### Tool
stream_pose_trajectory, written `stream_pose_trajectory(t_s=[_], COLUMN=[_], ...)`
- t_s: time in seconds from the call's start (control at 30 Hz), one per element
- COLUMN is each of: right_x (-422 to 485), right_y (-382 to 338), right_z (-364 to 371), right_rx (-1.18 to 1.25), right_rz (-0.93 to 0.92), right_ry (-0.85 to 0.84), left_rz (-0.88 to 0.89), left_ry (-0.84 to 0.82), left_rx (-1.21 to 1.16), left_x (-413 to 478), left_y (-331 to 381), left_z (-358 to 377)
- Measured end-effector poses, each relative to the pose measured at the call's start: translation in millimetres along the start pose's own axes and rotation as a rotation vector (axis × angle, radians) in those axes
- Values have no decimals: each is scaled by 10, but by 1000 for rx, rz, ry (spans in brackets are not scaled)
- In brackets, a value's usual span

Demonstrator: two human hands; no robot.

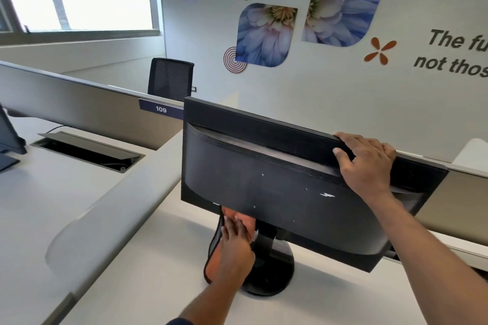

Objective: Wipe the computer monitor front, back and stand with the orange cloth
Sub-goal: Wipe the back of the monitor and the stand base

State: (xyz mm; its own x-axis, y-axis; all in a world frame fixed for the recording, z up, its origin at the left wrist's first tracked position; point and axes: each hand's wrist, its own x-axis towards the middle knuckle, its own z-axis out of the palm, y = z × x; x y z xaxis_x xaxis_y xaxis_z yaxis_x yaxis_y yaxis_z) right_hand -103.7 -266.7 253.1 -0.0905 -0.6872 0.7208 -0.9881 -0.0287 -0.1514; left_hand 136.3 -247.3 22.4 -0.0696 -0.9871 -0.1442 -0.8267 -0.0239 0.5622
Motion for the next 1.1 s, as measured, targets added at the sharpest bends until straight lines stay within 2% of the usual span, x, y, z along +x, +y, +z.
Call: stream_pose_trajectory(t_s=[0.17, 0.27, 0.4, 0.47, 0.5, 0.57, 0.63, 0.7, 0.77, 0.83, 0.87, 0.9, 1.0, 1.1], right_x=[6, 10, -1, -167, -324, -744, -1254, -1716, -2027, -2184, -2229, -2231, -2162, -2107], right_y=[-16, -9, -129, -301, -435, -757, -1053, -1292, -1466, -1588, -1599, -1607, -1528, -1336], right_z=[-8, -27, -101, -147, -159, -159, -79, 8, 52, 38, 53, 27, 43, 132], right_rx=[-6, -21, -104, -116, -76, 110, 422, 789, 1133, 1515, 1652, 1730, 1696, 1647], right_rz=[-6, 5, 30, 24, 21, 71, 276, 629, 945, 1101, 1107, 1087, 1127, 1181], right_ry=[-4, -59, -192, -151, -79, 78, 83, -101, -389, -641, -679, -673, -547, -506], left_rz=[67, 130, 46, 49, 49, 38, 51, 50, 55, 75, 79, 83, 66, 127], left_ry=[-103, -109, -218, -304, -350, -414, -451, -473, -490, -532, -542, -546, -576, -608], left_rx=[-25, -101, -255, -278, -306, -405, -541, -693, -825, -909, -931, -935, -921, -737], left_x=[-82, -95, -125, -154, -177, -230, -278, -371, -460, -542, -572, -594, -652, -706], left_y=[-20, -62, -125, -172, -192, -200, -201, -175, -139, -104, -93, -89, -53, 37], left_z=[-48, -252, -812, -1101, -1219, -1419, -1553, -1636, -1642, -1587, -1547, -1500, -1355, -1269])
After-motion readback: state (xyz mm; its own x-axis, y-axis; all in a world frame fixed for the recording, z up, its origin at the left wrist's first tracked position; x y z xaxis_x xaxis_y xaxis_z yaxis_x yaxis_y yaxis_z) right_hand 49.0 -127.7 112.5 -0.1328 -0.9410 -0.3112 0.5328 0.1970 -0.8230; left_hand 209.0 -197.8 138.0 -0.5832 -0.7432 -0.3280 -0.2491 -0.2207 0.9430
